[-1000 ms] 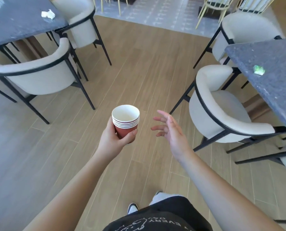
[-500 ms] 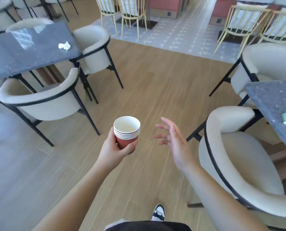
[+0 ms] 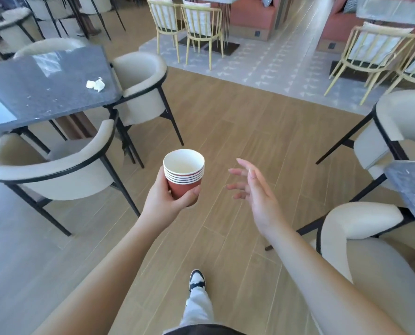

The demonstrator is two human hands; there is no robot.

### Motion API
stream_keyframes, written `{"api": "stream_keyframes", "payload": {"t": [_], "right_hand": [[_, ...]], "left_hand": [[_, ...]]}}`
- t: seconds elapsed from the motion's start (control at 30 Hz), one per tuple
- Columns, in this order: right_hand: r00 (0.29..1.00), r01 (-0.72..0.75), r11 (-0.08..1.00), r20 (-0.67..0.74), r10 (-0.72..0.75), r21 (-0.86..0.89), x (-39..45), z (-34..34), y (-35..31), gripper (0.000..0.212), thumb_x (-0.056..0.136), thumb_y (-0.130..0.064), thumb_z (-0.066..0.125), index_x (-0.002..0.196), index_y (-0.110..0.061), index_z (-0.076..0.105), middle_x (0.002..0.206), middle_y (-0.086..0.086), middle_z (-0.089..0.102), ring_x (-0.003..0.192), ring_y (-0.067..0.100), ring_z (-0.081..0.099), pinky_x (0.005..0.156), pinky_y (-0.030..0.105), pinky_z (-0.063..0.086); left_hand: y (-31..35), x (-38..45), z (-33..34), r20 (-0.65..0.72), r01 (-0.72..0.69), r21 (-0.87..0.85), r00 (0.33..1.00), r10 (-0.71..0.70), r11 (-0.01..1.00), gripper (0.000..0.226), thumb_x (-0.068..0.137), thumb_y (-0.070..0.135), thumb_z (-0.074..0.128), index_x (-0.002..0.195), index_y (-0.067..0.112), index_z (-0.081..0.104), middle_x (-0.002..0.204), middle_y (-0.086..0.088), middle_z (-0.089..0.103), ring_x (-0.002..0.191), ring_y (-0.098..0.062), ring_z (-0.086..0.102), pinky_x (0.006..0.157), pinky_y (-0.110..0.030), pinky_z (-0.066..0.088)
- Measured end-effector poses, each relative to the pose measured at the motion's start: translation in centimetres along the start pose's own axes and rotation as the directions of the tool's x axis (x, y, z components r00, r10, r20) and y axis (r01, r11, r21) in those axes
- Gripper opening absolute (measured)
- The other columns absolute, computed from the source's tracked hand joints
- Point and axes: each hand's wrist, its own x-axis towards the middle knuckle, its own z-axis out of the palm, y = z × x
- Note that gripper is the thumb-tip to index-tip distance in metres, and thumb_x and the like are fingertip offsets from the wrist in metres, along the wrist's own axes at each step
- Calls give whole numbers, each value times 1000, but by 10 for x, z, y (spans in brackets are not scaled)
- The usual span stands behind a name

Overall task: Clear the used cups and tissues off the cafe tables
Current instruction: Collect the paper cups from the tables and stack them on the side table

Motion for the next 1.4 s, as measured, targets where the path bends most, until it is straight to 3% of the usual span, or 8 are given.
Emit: {"api": "stream_keyframes", "payload": {"t": [0.2,0.4,0.57,0.63,1.13,1.4], "right_hand": [[1000,-19,999,-21,18,-44,102,27,-1,44,103,-48,34,139,-29,50,126,2,64,95,18,71,75,26,54],[999,-8,998,-35,6,-58,185,43,-12,49,98,-51,35,139,-28,50,127,2,64,97,21,71,74,27,54],[1000,-2,997,-18,1,-71,242,40,-12,47,98,-52,35,137,-31,51,126,1,64,97,19,71,75,26,53],[1000,-14,998,-25,13,-54,268,35,-9,46,98,-51,35,137,-31,51,126,2,64,96,20,71,75,25,53],[999,8,1000,45,-7,-21,517,-33,0,44,95,-62,37,132,-43,52,120,-14,67,98,18,72,77,27,55],[993,-33,998,113,27,51,619,-37,8,42,99,-52,36,134,-38,53,122,-8,66,97,19,72,76,29,54]], "left_hand": [[-10,105,-23,-42,-33,-32,999,31,999,86,62,70,76,137,48,40,113,50,57,107,21,57,76,0,47],[-11,191,-38,-17,-63,-29,998,63,998,82,66,66,76,138,49,40,116,46,59,111,17,58,78,-2,46],[-1,258,-34,5,-100,-6,995,100,995,69,67,62,78,125,63,39,115,48,57,109,20,56,77,1,44],[1,284,-28,-1,-108,-20,994,108,994,70,67,60,78,126,61,39,114,48,58,108,20,57,76,1,44],[4,495,60,-38,7,24,999,-6,1000,69,66,58,79,126,54,46,114,34,67,107,10,63,78,-4,47],[0,584,65,-112,50,53,993,-44,997,62,66,59,79,116,69,44,112,43,63,106,16,60,78,-2,46]]}}
